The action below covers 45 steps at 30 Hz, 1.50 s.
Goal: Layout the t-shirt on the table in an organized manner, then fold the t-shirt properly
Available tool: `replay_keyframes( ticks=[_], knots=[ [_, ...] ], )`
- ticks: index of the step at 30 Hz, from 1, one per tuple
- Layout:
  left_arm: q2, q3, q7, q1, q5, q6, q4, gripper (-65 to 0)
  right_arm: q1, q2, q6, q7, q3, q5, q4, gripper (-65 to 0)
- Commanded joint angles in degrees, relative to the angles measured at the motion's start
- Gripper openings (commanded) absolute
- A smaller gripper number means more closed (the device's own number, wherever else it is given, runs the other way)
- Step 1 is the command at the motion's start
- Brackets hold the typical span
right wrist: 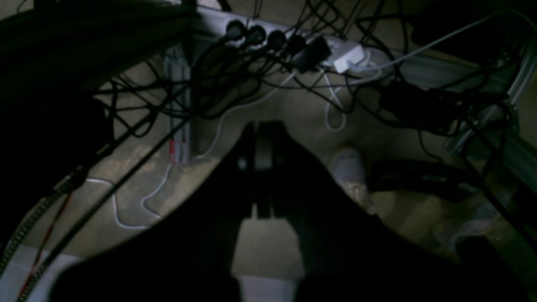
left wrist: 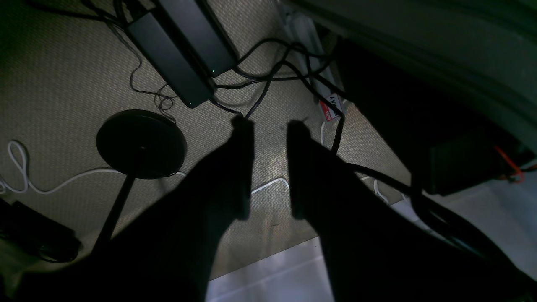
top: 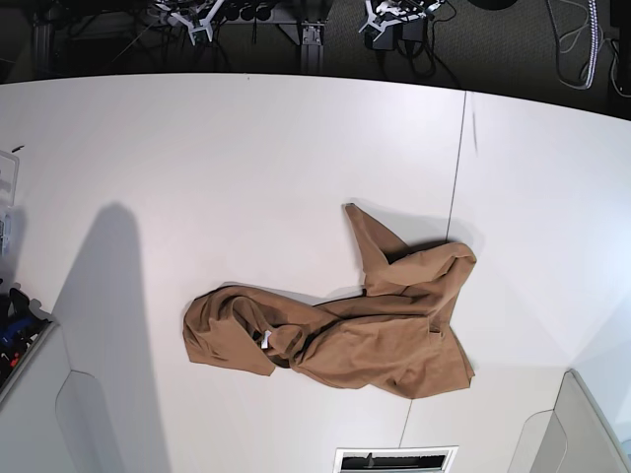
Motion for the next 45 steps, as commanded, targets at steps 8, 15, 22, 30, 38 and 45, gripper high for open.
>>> replay_keyframes(
  ticks=[8,15,22,30,38,45],
  knots=[
    [0.2,0.1,0.4,1.0,-0.1,-0.4,2.4,-47.8,-0.4,0.3,0.3,0.6,0.2,1.5,0.7,-65.0],
    [-2.3,0.1,2.0,7.8,-1.7,-0.4,14.2,-47.8,-5.0,2.0,3.4,0.6,0.2,3.7,5.8,-65.0],
    [-8.9,0.1,1.8,18.5,-8.8,-4.9,32.6,-47.8,-15.9,5.3,8.8,0.6,0.2,11.1,18.4,-65.0],
    [-11.2,-9.9,1.9,32.3,-9.8,-5.8,54.3,-47.8,-29.6,9.4,11.9,0.3,0.2,20.0,36.9,-65.0],
    [-11.2,-22.8,4.6,44.6,-14.3,-12.2,76.4,-47.8,-42.8,13.1,11.9,0.0,0.2,24.5,57.4,-65.0],
    [-11.1,-28.9,6.6,53.9,-14.3,-12.2,92.5,-47.7,-51.3,14.8,11.8,-3.0,0.3,26.9,74.0,-65.0]
  ],
)
